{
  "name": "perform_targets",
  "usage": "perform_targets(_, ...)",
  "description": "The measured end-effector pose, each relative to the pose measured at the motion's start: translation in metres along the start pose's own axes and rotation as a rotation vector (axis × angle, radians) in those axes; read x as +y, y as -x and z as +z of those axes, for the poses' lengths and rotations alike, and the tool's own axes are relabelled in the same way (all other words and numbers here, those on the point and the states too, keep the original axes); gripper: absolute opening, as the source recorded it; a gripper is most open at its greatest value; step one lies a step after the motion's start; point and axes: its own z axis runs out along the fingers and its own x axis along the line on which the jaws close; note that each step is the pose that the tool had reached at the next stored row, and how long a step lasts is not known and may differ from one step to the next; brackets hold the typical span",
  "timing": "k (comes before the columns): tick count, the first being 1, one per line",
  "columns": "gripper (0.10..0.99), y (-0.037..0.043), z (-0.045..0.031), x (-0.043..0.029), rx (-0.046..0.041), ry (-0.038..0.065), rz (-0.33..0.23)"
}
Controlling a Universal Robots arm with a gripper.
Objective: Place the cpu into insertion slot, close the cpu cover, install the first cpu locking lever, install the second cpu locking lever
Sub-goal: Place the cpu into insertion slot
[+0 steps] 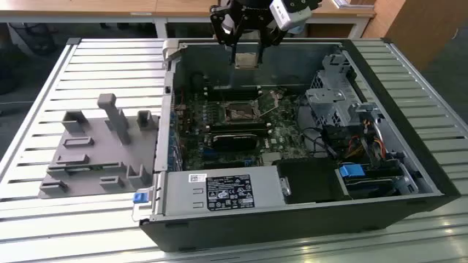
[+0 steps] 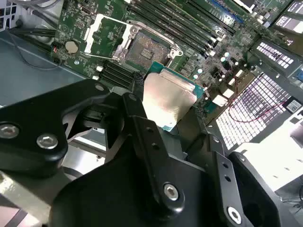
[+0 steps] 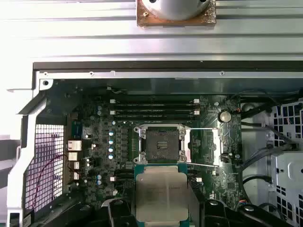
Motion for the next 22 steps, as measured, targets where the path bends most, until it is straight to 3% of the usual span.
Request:
perform_targets(9, 0.533, 0.0, 0.0, 0.0, -0.0016, 0.0, 0.019)
perform_targets(22, 0.533, 0.0, 0.0012, -0.0001, -0.0158, 0.003, 0.177)
